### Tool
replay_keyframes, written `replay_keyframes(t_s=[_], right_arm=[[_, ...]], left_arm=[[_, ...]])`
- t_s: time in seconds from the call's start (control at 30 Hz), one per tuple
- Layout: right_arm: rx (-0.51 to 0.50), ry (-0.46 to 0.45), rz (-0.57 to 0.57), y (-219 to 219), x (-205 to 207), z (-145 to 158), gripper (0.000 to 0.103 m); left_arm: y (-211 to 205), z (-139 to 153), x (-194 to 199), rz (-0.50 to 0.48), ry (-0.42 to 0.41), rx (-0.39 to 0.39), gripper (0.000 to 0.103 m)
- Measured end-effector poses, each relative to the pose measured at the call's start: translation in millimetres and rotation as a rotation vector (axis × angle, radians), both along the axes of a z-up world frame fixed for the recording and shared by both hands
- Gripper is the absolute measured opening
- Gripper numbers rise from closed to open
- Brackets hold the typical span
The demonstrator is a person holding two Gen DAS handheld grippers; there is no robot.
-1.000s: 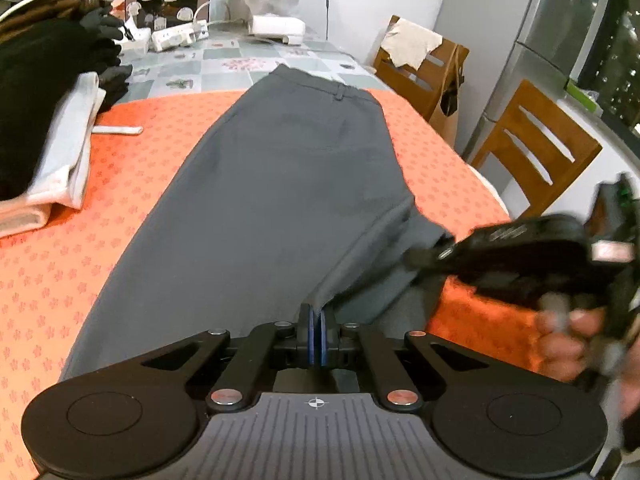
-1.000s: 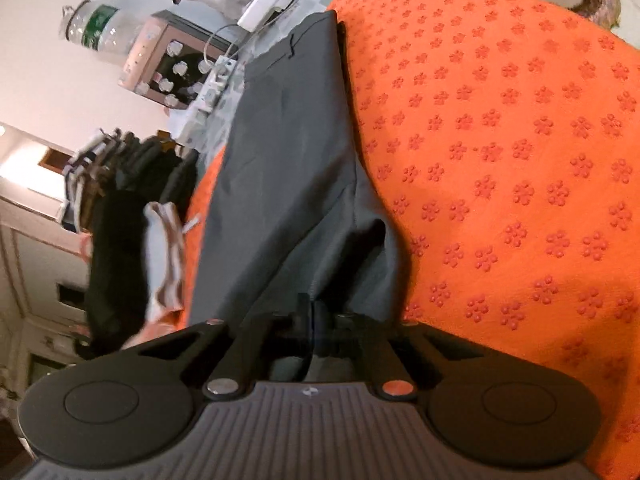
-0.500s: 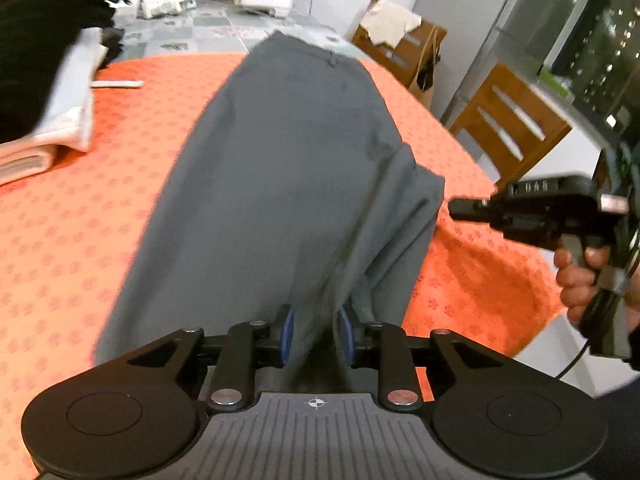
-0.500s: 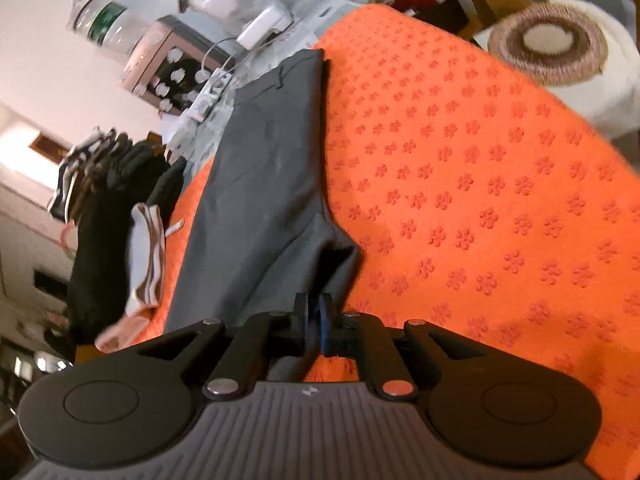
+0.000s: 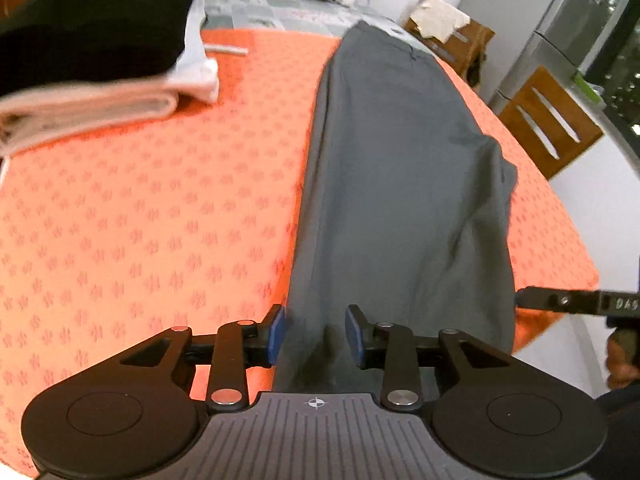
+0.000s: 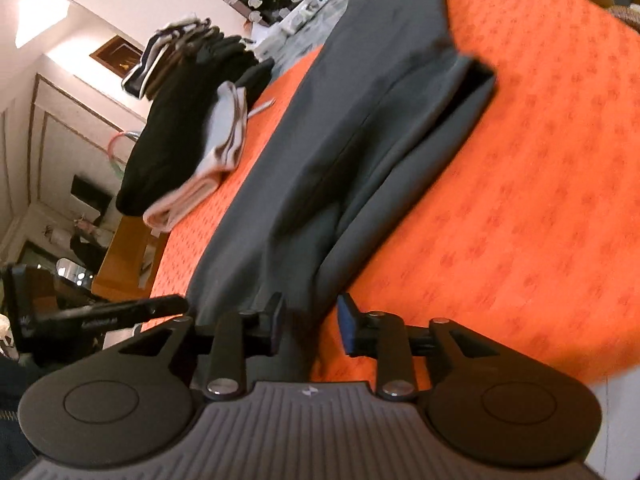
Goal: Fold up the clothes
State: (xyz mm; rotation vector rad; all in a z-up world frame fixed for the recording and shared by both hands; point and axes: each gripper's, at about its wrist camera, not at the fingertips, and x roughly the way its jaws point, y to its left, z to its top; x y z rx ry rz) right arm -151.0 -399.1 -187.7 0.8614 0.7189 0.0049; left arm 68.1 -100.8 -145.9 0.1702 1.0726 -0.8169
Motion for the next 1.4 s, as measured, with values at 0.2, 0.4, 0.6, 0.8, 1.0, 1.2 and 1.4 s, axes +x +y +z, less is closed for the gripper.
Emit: replay_keyframes(t_s=[0.2,0.4,0.6,0.8,1.0,1.2,1.4], right_arm=[[-0.03,0.007,-0.12,55,-13,-8,0.045],[-0.114,0.0,-0.174,96,-28,-8,0.035],[-0.138,0.028,-0.205,123,-36,-17,0.013],[-0.114,0.024,-0.263,131,-37,5,0.008],[-0.063,0.016,-0.311,138,-38,30,0.016],[-0.062,0.104,-0.32,151,-38,0,0.02],[-0.046,0.058,-0.317,156,-46,-15,0.038]], left_arm=[[10,-10,6,-0.108,0.05,0.001,0.036],[20,-19,6,-0.236,0.079,-0.03,0.037],[30,-11,6,-0.295,0.056,-0.063,0.006],[39,30,20,-0.287,0.077,-0.145,0.006],[42,11,46,-0.257,0.141,-0.053,0.007],[53,-18,38,-0.28,0.152,0.03,0.008],[66,-18,32,-0.291,0.168,0.008,0.014]])
